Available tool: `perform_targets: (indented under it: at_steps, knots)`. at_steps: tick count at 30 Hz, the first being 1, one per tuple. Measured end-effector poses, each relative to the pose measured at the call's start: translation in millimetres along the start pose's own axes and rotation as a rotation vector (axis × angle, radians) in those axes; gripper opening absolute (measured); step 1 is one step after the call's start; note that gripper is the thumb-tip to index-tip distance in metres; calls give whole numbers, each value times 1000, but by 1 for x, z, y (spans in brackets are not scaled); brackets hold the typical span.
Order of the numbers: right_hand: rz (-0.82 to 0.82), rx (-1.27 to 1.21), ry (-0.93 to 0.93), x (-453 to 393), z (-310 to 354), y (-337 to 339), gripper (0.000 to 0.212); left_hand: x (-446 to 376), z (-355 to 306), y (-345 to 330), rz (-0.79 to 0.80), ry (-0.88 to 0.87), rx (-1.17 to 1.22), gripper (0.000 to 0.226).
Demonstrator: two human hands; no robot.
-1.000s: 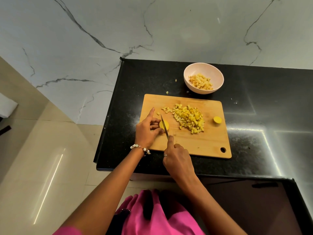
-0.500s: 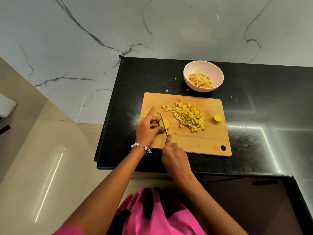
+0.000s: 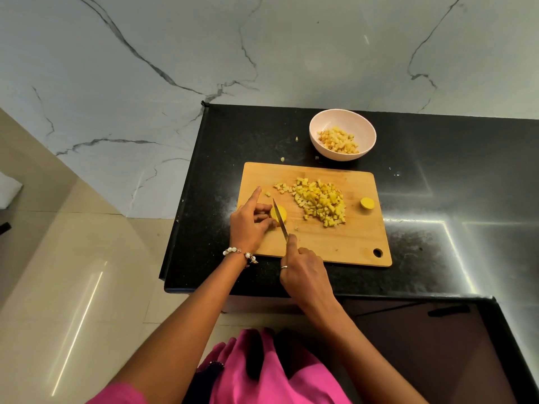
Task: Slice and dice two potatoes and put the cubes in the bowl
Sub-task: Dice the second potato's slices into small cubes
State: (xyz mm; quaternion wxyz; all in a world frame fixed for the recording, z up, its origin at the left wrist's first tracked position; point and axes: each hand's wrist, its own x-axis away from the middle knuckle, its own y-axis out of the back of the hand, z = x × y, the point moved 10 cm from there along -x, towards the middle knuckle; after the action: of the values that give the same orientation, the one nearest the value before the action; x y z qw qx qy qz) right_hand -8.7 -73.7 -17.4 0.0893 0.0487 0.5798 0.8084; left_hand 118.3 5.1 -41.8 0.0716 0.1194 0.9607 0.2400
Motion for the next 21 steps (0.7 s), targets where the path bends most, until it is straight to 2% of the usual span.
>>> perform_targets:
  at_steps: [5,10,15,18,21]
  knots:
    - [-17,22,11,-7,0,-4,55,1,-3,3,-41,-31,-32,74]
    - [52,35,14,-25,5,-12,55,1,0,3,-64,-34,-46,69]
    - [73,210,-6,5,-1,-19,58,5,-3,5,-109,-43,-110,66]
    - [131,71,-3,19,0,-15,57,6,-3,5,-104,-34,-122,66]
    - [56,-26,-29,16,-5,0,55,5,-4,7,-103,-34,-133,65]
